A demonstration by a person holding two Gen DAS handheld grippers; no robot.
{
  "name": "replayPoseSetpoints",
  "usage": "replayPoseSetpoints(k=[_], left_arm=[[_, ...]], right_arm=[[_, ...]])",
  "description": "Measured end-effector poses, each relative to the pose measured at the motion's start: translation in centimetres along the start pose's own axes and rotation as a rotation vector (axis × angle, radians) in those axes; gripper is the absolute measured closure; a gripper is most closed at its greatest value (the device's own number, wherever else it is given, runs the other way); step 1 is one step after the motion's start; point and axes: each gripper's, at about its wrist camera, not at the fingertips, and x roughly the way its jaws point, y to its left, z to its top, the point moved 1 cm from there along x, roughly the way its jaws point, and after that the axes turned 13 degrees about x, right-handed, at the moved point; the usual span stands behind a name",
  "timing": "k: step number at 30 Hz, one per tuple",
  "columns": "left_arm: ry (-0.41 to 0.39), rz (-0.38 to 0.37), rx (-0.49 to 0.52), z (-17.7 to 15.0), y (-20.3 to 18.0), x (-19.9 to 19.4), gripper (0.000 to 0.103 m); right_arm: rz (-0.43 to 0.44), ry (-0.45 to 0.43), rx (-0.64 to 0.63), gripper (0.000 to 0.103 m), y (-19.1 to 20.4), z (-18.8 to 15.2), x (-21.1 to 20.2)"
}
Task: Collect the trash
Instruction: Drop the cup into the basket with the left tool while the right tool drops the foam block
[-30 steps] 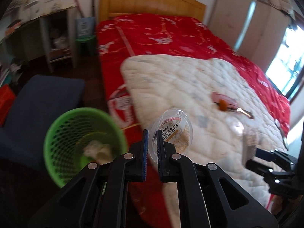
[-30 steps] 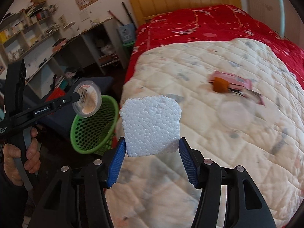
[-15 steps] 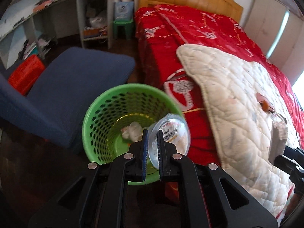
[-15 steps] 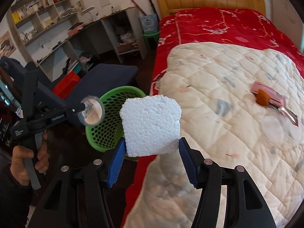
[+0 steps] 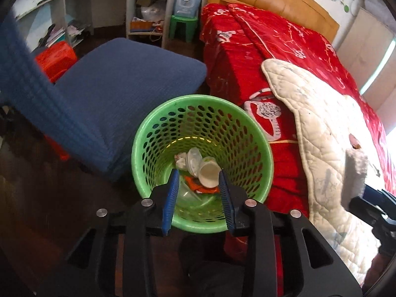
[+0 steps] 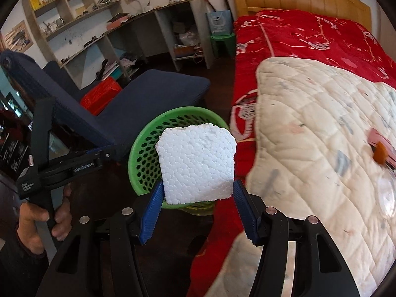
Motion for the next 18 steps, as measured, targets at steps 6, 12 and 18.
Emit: replayPoseSetpoints(k=[6,12,18], left_arm=[[-0.005,0.012,-0.023,-0.8,1.0,-0.6,0.070],[-0.002,0.011,-0.045,-1.5,1.7,-0.7,0.069],[0.005,0.004,-0.057,-1.7,1.8,-0.5,0.066]], right_arm=[[0.007,0.026,-0.023,0.048,2.1,0.8,2.8],[0.017,0.054,-0.025,0.046,3.5,1.1,5.1],[0.048,0.048,-0.004,0.036,4.4,1.7,5.9]])
